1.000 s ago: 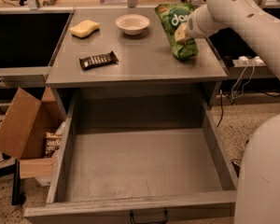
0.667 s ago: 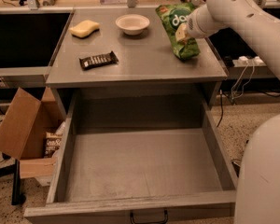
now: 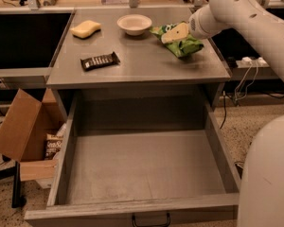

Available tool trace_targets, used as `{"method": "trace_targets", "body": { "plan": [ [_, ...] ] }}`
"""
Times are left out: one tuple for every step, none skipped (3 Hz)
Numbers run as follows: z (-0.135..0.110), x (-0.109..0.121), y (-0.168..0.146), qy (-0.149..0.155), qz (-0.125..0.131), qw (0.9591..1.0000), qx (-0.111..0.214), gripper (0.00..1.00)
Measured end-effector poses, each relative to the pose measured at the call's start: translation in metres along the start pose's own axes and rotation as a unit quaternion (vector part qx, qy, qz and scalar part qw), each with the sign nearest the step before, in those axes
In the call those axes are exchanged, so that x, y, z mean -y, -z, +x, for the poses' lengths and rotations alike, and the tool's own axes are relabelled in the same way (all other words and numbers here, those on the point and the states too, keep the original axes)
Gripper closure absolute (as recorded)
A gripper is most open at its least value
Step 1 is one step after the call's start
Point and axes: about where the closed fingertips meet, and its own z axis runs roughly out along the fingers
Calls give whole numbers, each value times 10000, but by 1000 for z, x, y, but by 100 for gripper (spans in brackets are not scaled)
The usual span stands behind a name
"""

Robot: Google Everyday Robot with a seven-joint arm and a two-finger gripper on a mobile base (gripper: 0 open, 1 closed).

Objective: Pick green rice chip bag from top drawer and place on counter

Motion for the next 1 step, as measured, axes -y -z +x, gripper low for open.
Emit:
{"method": "trace_targets", "body": {
  "plan": [
    [0, 0, 0, 0, 0, 10000, 0, 0]
  ]
}}
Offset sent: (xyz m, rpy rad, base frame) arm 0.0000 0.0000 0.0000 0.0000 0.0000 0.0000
